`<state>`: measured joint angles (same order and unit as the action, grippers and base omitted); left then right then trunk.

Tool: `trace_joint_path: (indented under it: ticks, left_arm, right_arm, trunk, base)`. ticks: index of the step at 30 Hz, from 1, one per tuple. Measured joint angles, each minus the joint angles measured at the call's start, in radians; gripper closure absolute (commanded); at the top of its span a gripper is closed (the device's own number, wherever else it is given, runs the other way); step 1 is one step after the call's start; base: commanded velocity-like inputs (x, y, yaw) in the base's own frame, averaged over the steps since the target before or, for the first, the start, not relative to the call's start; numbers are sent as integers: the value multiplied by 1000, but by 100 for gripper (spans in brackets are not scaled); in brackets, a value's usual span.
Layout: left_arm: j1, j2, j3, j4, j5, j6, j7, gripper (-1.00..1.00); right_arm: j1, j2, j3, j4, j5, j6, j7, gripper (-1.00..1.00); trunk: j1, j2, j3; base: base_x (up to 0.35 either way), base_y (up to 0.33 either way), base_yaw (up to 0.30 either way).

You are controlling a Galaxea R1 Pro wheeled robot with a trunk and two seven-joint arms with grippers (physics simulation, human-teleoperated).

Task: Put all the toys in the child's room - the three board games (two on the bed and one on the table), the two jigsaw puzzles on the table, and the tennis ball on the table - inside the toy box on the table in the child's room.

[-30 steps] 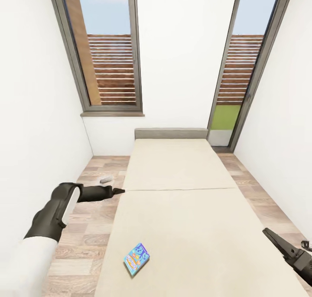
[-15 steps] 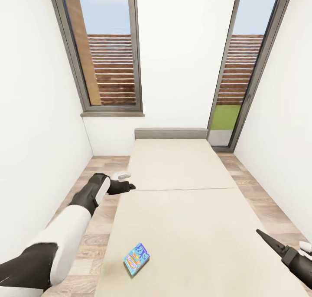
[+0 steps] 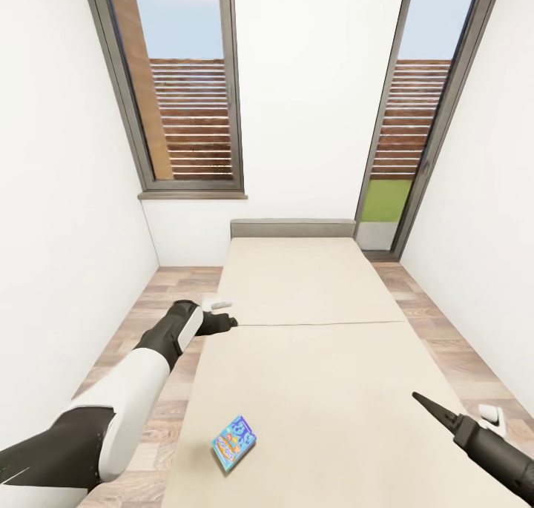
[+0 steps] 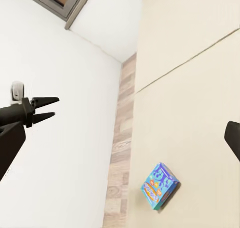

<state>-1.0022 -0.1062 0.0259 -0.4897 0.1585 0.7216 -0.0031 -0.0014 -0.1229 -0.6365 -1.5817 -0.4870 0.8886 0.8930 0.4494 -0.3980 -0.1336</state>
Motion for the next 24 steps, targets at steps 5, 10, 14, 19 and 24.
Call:
trace_joint_path:
  ticks: [5,10,14,19,24]
  left_arm:
    - [-1,-18,-1,3,-1,-3,3,-100]
    - [-1,-39,-6,4,-2,-3,4,-100]
    - [-1,-46,-11,5,-3,-3,4,-100]
    - [-1,-47,-14,5,-4,-3,4,-100]
    - [-2,-39,-10,4,-3,1,3,-100]
  right_arm:
    - [0,-1,2,-3,-2,1,78,-100]
    - [0,-3,-5,-2,1,1,160,-100]
    - [0,-4,-19,0,3,2,193,-100]
    - [0,-4,-31,1,8,7,208,-100]
    - [0,-4,-34,2,10,11,212,-100]
  trunk:
    - [0,0,-1]
    - [0,0,-7]
    - [0,0,-12]
    - [0,0,-20]
    - [0,0,-28]
  base:
    - [0,0,0]
    - [0,0,0]
    - [0,0,0]
    - [0,0,0]
    - [0,0,0]
